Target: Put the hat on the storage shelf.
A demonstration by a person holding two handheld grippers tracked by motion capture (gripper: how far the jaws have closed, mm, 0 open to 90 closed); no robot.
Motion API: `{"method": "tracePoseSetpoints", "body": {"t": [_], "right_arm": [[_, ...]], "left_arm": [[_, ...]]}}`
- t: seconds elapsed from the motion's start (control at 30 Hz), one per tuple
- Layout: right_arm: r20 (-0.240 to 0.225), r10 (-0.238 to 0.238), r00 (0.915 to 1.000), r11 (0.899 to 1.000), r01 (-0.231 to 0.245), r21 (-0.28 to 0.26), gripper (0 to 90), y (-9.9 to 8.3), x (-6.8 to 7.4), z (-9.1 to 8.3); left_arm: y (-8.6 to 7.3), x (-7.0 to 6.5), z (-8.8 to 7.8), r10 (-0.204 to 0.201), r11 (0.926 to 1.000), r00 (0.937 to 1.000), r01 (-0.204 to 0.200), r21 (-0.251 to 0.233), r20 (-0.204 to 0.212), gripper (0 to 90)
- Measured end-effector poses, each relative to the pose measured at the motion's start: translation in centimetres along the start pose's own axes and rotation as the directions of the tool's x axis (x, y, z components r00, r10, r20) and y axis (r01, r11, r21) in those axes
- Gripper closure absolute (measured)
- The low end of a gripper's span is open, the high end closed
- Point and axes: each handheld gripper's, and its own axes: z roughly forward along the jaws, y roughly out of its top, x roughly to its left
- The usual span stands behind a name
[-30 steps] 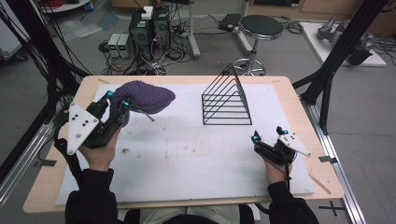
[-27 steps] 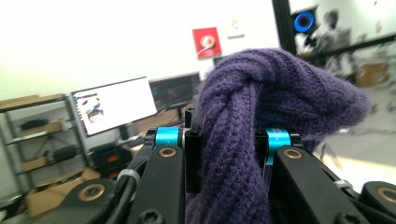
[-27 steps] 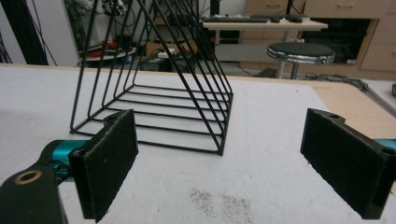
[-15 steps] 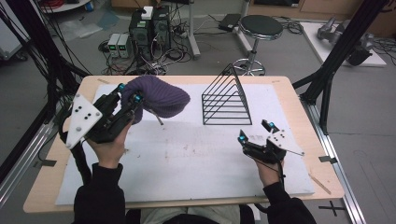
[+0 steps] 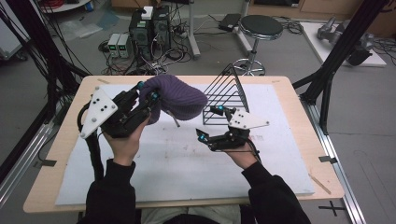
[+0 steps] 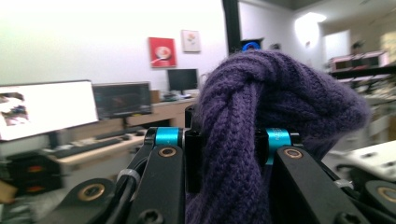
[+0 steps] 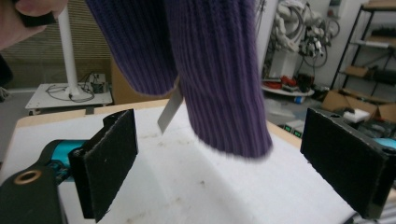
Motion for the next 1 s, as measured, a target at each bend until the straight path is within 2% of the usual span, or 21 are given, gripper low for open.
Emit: {"method": "tracePoseSetpoints", "body": {"t": [0.03,0.07,0.1,0.17,0.23,0.3,0.33,0.37,0.4,0.5,0.6,0.67,0.73,0.87,1.0], "right_arm": [[0.016,-0.021,0.9996,1.0,0.021,-0.007,10.4,0.0,-0.1,0.2],[0.008,0.006,1.0,1.0,-0.006,-0.026,11.0,-0.1,-0.7,0.5],[0.008,0.006,1.0,1.0,-0.006,-0.026,11.0,-0.1,-0.7,0.5],[-0.025,0.041,0.9989,0.999,-0.041,-0.024,25.2,-0.3,-1.4,0.6],[-0.049,0.048,0.9976,0.998,-0.049,-0.024,35.7,-0.2,-1.7,0.4],[-0.066,0.055,0.9963,0.999,-0.055,-0.001,56.8,0.3,-1.8,0.0],[-0.051,0.037,0.998,0.999,-0.037,0.004,64.5,0.5,-1.8,-0.2],[0.017,-0.002,0.9999,1.0,0.002,0.019,75.8,1.3,-1.9,-0.8],[0.017,-0.002,0.9999,1.0,0.002,0.019,75.8,1.3,-1.9,-0.8],[0.034,0.018,0.9993,0.999,-0.019,0.028,79.2,2.2,-3.1,-1.6],[0.064,0.035,0.9974,0.998,-0.038,0.046,80.1,3.3,-4.7,-2.3],[0.078,0.044,0.9959,0.997,-0.049,0.063,80.3,4.0,-5.6,-2.5],[0.088,0.056,0.9945,0.995,-0.063,0.082,80.4,4.5,-6.3,-2.5],[0.142,0.053,0.9885,0.991,-0.069,0.112,80.4,5.5,-7.3,-2.4],[0.168,0.068,0.9834,0.991,-0.085,0.101,80.5,6.1,-8.1,-2.6]], "left_arm": [[-0.1,0.0,0.1,-0.01,0.9999,0.9999,0.01,-0.001,0.011,75.5],[-0.2,0.2,0.3,-0.027,0.9996,0.9991,0.027,-0.001,0.033,75.5],[-0.3,0.2,0.4,-0.044,0.999,0.998,0.044,-0.002,0.045,75.5],[-0.6,0.4,0.7,-0.065,0.9979,0.9959,0.065,0.007,0.064,75.5],[-0.9,0.7,1.1,-0.089,0.996,0.992,0.087,0.022,0.09,75.5],[-1.1,1.0,1.4,-0.097,0.995,0.9906,0.095,0.032,0.096,75.5],[-1.3,1.3,1.6,-0.11,0.9934,0.9887,0.106,0.043,0.102,75.5],[-1.4,1.6,1.8,-0.122,0.9919,0.9874,0.117,0.049,0.102,75.6],[-1.5,1.9,2.0,-0.132,0.9904,0.9861,0.127,0.053,0.101,75.6],[-1.6,2.9,2.5,-0.163,0.9852,0.9805,0.155,0.072,0.111,75.5],[-1.7,3.7,3.3,-0.138,0.9881,0.9831,0.128,0.086,0.121,75.6],[-1.7,4.0,4.0,-0.138,0.9878,0.9826,0.127,0.09,0.125,75.6],[-1.6,4.3,4.7,-0.153,0.9856,0.9805,0.142,0.092,0.124,75.6],[-1.1,4.5,6.2,-0.155,0.9847,0.9809,0.144,0.098,0.117,75.6],[-0.5,4.6,7.6,-0.163,0.983,0.9799,0.151,0.105,0.115,75.6]]}}
